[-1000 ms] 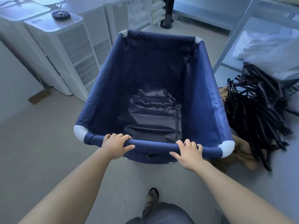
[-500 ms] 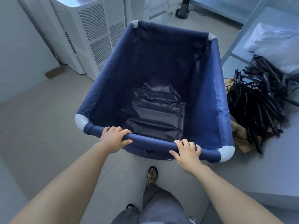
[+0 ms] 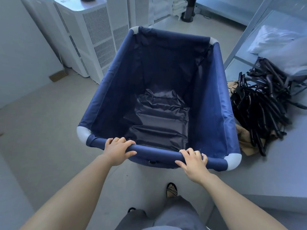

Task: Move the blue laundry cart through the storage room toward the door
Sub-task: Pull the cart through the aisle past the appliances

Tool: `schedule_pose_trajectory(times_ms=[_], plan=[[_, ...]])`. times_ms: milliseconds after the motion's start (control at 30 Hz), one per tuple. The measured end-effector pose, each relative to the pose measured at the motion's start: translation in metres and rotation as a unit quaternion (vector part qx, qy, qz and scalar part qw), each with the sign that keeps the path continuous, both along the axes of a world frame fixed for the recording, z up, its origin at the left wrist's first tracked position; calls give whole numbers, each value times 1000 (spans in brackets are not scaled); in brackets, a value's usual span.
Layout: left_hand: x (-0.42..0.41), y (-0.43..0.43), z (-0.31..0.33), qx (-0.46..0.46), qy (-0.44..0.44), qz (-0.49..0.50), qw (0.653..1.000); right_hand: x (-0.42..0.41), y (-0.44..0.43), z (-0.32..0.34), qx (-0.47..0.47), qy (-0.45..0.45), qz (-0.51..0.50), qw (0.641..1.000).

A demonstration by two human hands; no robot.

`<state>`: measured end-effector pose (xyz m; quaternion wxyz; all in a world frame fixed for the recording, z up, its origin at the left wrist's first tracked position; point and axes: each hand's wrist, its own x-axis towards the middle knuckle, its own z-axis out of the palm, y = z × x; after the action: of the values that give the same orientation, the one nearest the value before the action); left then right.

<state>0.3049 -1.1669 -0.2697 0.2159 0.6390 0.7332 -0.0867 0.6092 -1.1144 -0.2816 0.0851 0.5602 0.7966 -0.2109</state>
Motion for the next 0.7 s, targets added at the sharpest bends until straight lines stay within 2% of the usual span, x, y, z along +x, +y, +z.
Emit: schedule_pose_trajectory(times_ms=[700], plan=[[51, 125, -5, -5, 4, 47, 999, 45, 155, 1, -6, -9, 50, 999]])
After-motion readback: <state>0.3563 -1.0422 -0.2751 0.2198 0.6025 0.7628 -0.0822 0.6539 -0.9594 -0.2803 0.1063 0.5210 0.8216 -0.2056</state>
